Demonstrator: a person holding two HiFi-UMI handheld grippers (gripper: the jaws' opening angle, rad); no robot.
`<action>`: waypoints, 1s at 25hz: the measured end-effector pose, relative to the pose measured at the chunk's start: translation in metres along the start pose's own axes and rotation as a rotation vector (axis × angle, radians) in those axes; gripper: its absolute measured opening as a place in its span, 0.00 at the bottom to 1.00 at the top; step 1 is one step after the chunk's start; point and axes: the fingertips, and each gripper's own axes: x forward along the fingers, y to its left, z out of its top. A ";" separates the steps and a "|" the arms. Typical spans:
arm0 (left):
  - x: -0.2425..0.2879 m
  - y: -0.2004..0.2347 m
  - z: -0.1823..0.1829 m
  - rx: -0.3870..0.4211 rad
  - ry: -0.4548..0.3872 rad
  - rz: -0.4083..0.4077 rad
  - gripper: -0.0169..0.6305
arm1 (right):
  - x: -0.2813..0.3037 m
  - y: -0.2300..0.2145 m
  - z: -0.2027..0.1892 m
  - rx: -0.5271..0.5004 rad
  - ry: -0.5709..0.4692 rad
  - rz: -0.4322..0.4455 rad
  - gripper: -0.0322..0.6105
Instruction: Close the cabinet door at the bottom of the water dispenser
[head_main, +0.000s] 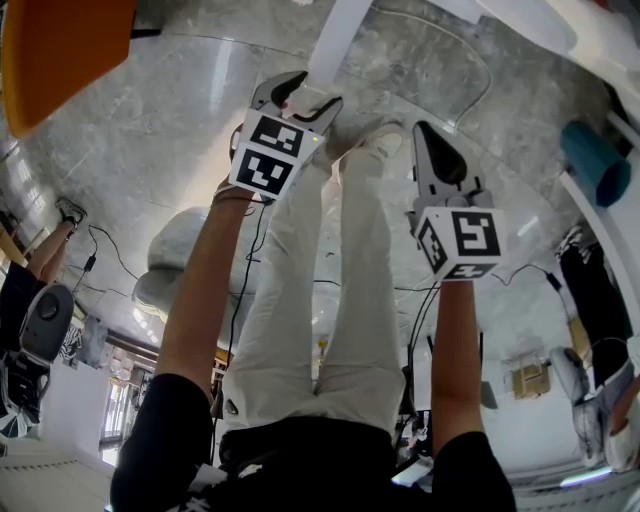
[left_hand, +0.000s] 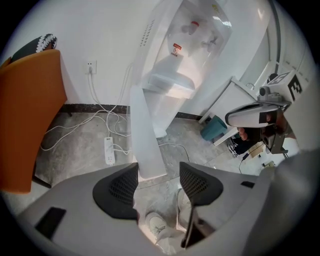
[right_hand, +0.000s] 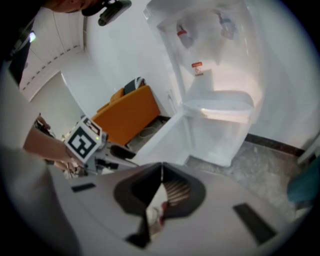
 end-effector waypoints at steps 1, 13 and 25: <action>0.001 -0.002 0.000 0.004 0.004 -0.005 0.43 | -0.001 -0.002 -0.001 0.003 -0.001 -0.004 0.11; 0.017 -0.039 0.002 0.073 0.056 -0.088 0.43 | -0.014 -0.020 -0.011 0.052 -0.020 -0.044 0.11; 0.038 -0.085 0.010 0.174 0.080 -0.156 0.43 | -0.034 -0.045 -0.027 0.103 -0.052 -0.095 0.11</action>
